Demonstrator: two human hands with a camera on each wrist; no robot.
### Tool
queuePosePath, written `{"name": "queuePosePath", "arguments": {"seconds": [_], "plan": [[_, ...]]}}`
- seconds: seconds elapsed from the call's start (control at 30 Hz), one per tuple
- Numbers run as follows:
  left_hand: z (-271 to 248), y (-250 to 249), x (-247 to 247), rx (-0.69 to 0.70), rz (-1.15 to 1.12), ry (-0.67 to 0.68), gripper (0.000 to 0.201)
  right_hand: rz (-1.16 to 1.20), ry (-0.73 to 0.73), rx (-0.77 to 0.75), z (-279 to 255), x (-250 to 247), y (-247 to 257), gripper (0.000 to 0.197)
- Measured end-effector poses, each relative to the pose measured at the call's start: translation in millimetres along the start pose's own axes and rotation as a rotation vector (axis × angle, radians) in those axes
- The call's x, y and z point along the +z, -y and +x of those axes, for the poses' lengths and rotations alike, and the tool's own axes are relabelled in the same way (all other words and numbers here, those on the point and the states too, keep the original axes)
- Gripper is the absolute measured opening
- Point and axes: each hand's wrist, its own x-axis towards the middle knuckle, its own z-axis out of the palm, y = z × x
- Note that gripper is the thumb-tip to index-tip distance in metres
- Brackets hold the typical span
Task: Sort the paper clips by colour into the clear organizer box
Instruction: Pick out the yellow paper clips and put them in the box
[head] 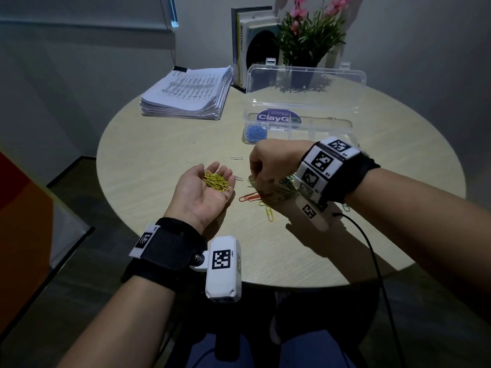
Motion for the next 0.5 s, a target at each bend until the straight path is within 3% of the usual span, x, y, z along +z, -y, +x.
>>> {"name": "queuePosePath", "arguments": {"seconds": [0.23, 0.5], "plan": [[-13.3, 11.8, 1.0, -0.024, -0.013, 0.023, 0.034, -0.06, 0.131, -0.024, -23.9, -3.9, -6.5, 0.018], [-19.9, 21.3, 0.0, -0.023, 0.011, 0.018, 0.033, -0.12, 0.07, -0.003, -30.8, 14.6, -7.3, 0.021]]}}
